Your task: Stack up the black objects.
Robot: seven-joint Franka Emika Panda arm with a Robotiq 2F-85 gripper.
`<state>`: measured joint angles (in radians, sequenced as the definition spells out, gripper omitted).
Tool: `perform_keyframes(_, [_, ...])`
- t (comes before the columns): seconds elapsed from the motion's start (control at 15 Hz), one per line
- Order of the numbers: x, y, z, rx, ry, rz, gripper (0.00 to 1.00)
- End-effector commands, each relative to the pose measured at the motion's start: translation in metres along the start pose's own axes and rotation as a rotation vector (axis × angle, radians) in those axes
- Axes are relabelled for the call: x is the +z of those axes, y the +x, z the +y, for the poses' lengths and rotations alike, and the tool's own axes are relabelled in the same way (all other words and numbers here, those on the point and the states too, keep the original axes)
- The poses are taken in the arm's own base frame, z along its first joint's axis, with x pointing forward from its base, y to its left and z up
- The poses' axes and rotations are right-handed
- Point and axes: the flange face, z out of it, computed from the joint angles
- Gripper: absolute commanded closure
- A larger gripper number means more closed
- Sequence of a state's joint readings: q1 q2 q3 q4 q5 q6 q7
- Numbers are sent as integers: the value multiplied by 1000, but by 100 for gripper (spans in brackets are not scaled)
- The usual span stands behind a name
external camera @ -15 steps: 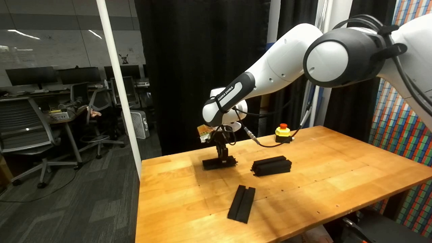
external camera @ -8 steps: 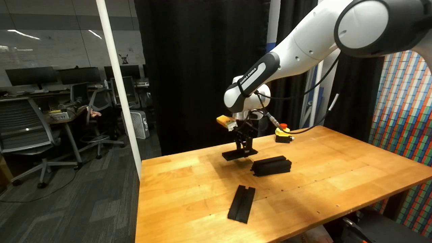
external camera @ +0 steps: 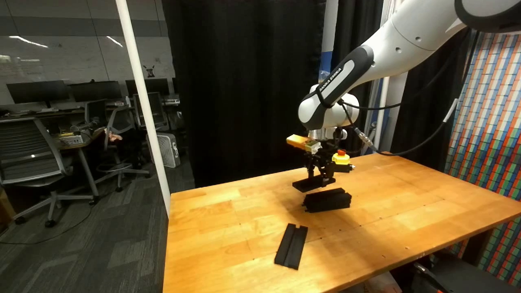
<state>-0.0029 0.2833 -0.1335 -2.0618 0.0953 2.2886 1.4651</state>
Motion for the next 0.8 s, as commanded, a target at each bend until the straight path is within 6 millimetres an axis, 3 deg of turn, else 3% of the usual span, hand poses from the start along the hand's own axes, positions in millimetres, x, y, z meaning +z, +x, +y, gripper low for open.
perform_keyframes(0.0, [-4, 13, 27, -25, 51, 1, 55])
perform_keyframes(0.73, [20, 38, 51, 29, 127, 24, 55])
